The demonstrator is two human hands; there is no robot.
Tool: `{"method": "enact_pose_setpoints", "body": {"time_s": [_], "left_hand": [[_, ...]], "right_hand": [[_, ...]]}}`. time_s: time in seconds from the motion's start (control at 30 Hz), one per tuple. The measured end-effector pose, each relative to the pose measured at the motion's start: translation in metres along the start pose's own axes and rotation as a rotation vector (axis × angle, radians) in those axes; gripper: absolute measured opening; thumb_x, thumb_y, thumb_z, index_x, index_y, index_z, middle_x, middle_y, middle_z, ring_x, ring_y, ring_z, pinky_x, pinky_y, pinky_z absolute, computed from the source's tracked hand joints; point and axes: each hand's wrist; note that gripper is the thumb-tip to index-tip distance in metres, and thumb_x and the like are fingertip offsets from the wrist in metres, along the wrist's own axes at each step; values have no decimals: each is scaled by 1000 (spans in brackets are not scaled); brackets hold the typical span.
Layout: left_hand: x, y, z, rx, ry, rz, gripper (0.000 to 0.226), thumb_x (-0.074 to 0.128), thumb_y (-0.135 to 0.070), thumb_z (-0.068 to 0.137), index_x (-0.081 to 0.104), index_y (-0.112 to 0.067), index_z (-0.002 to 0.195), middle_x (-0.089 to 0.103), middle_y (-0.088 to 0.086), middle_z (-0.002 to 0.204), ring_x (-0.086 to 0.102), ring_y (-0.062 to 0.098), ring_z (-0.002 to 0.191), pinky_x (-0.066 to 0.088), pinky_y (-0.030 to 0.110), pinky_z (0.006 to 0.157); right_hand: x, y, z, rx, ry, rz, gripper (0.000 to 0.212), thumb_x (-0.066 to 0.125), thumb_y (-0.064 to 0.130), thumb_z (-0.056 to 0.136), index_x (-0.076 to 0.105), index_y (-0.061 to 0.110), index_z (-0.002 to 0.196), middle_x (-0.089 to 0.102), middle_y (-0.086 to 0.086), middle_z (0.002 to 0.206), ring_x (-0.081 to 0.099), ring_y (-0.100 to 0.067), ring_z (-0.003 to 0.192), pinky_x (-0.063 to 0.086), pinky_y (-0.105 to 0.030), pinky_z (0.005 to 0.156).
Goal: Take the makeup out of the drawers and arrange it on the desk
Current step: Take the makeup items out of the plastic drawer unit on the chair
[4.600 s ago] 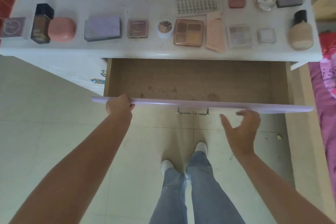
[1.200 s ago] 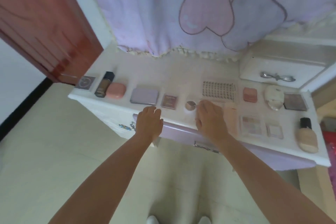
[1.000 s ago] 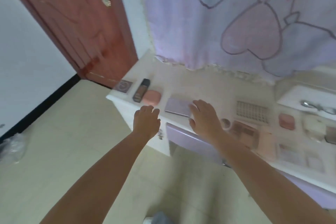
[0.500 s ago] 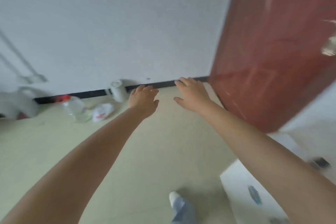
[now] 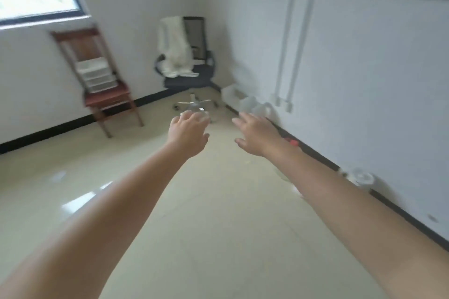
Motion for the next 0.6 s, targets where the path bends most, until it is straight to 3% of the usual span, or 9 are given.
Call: {"method": "enact_pose_setpoints", "body": {"time_s": [0.23,0.4,0.6], "left_hand": [[18,215,52,-386,44,32,46,42,-33,95,33,-20,139,33,0,147,23,22,138,29,36,107],[4,361,113,-509,58,68,46,43,-31,94,34,-20,138,37,1,143,27,24,135,33,36,104],[11,488,205,-573,46,76,48,42,-33,94,32,-20,139,38,2,142,28,23,135,32,35,105]], "right_hand": [[19,144,221,-317,20,35,55,45,34,93,28,14,141,21,-9,152,23,-25,138,23,-37,111],[7,237,363,-396,13,54,54,44,35,93,29,13,140,22,-11,152,25,-27,138,23,-37,111],[9,289,517,-398,-10,8,56,42,39,93,27,14,141,21,-10,152,20,-28,140,20,-39,113]]}}
Point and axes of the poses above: each hand's wrist, its own z-axis towards the middle knuckle, its own x-axis out of the palm, y = z × x
